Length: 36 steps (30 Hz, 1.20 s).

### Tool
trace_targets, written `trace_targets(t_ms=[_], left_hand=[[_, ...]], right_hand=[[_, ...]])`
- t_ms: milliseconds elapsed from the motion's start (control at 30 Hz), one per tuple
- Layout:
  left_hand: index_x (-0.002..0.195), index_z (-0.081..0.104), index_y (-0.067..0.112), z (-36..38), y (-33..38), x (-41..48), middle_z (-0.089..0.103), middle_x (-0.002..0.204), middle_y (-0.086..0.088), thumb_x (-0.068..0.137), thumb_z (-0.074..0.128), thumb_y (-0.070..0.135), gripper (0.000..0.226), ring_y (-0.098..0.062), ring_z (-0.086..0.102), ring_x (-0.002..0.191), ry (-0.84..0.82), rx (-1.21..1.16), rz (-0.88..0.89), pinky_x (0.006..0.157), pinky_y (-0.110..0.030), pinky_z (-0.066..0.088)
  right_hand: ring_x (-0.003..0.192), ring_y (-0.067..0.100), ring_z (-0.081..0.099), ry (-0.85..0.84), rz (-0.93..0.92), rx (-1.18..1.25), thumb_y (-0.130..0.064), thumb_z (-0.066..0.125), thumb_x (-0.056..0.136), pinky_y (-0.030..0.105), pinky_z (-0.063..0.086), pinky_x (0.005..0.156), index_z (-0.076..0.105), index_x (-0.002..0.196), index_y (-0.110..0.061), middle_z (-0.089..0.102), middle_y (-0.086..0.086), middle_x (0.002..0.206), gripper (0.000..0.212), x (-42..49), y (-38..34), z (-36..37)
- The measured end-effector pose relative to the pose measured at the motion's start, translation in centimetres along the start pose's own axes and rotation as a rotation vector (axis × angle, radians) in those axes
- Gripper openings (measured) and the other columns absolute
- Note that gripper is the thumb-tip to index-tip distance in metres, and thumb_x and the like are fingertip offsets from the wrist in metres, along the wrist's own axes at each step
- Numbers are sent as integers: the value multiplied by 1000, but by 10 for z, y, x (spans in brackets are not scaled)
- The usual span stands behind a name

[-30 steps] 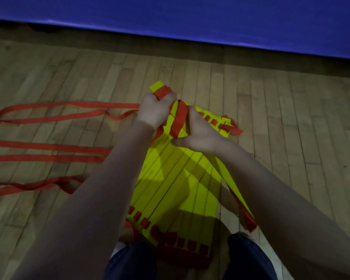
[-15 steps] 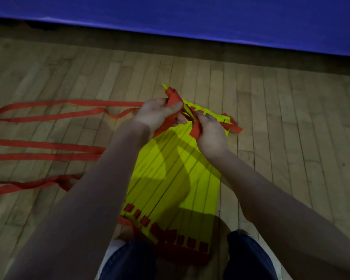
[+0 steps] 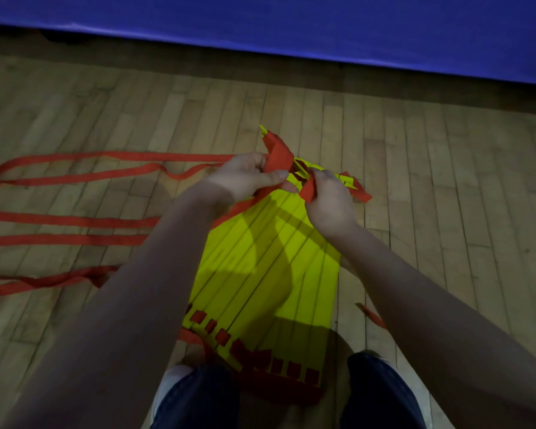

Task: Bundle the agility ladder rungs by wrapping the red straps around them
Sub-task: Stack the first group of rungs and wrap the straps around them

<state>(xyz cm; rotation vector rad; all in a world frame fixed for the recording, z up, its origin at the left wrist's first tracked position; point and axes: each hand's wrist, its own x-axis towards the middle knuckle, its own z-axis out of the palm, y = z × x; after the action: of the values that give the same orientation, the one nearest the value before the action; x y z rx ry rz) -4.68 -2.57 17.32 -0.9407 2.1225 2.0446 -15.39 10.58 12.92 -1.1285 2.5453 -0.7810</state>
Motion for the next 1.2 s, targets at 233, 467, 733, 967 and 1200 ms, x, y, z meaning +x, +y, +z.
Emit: trace_targets(t_ms=[233,467,733,967,1200], left_hand=[[71,51,12,-6,-8,0,65,51,1,86,68,24,25,-8,60,44,271,-174,50,46,-19,46],[71,57,13,-11,-19,2,61,51,2,87,68,26,23,-5,48,37,403,-149,142,45,-23,38],[93,60,4,-8,-23,-3,49,35,7,89,64,36,33,-1,39,31,437,-54,32,42,-21,32],[70,54,12,-4,-6,-5,48,32,6,90,64,23,25,-2,40,27,468,-98,91,35,-12,31],[81,60,2,-5,-4,-4,45,29,7,91,63,28,28,-1,36,24,586,-86,71,32,-12,28]], right_hand=[[84,23,62,-32,78,402,-15,72,84,34,44,72,58,106,-7,69,16,95,28,8,-5,-12],[74,26,58,-190,257,845,-27,76,82,41,48,70,68,91,2,67,18,83,31,12,-3,-23],[61,-2,58,-321,171,799,-5,64,90,16,48,62,67,84,-15,65,-15,66,11,12,6,-16],[85,4,66,-400,194,920,-2,69,84,21,53,76,65,105,-16,70,-4,95,26,8,3,-14],[105,22,57,51,40,515,-22,81,76,35,50,87,38,131,-13,54,9,122,71,-6,-8,5]])
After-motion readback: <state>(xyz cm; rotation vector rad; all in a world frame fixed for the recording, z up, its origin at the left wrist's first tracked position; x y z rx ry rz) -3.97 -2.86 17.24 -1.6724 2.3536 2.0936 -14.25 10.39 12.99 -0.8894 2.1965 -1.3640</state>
